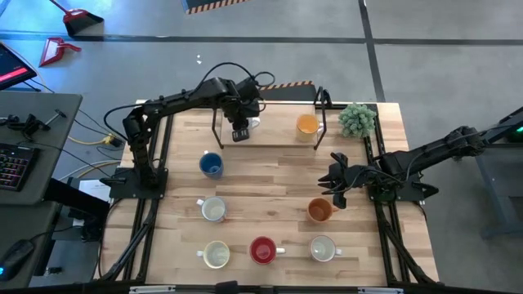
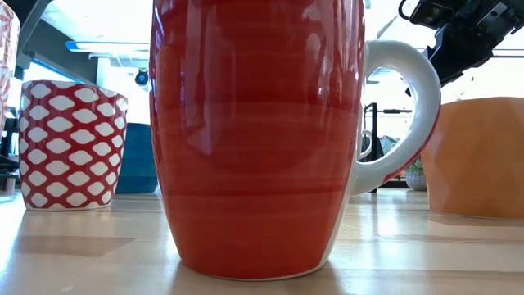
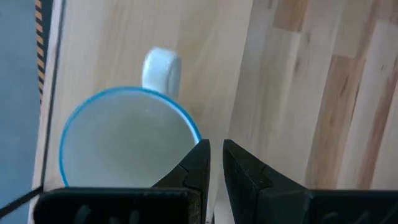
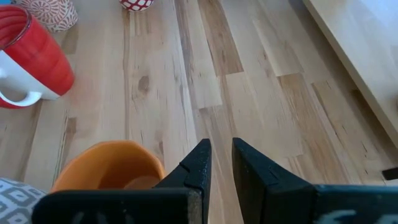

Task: Place coffee mugs
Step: Put the white blue mug on the shelf

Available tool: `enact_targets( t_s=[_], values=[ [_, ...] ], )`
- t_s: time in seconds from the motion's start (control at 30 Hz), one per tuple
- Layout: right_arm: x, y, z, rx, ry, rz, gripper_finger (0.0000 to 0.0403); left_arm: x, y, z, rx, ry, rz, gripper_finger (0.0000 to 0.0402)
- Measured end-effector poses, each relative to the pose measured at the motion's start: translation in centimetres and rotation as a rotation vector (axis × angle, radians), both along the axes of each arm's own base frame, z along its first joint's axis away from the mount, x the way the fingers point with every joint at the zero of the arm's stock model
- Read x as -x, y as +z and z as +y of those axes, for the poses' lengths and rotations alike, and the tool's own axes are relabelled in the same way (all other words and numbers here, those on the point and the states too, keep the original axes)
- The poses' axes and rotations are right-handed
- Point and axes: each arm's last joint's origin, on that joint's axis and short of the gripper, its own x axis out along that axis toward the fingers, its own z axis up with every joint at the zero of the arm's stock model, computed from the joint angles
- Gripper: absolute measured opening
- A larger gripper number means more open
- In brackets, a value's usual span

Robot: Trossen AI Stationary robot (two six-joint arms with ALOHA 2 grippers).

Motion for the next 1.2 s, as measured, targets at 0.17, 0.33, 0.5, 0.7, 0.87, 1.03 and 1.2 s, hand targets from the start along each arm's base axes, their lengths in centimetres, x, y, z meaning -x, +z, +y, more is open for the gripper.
enact_targets(
  t_s=[0.17, 0.33, 0.5, 0.7, 0.87, 1.03, 1.2],
  values=[
    [0.00, 0.00, 0.00, 0.007, 0.006, 0.000, 0.0044, 0.01, 0.01, 0.13, -0.025, 0.009, 0.007, 0.0033],
    [0.00, 0.00, 0.01, 0.007, 0.006, 0.000, 0.0044, 0.06, 0.00, 0.16, -0.026, 0.005, 0.011, 0.0033],
    [0.00, 0.00, 0.01, 0.007, 0.006, 0.001, 0.0044, 0.06, 0.00, 0.12, -0.024, 0.008, 0.012, 0.0033],
    [0.00, 0.00, 0.00, 0.006, 0.006, 0.001, 0.0044, 0.06, 0.00, 0.12, -0.023, 0.004, 0.012, 0.0033],
    [0.00, 0.00, 0.00, 0.006, 0.005, 0.001, 0.0044, -0.03, 0.00, -0.08, -0.019, -0.003, 0.011, 0.0033],
    [0.00, 0.00, 0.00, 0.006, 0.006, 0.001, 0.0044, -0.15, 0.00, -0.29, -0.026, -0.018, 0.014, 0.0033],
    [0.00, 0.01, 0.00, 0.006, 0.006, 0.000, 0.0044, -0.16, 0.53, -0.26, -0.059, 0.000, 0.020, 0.0033]
  ],
)
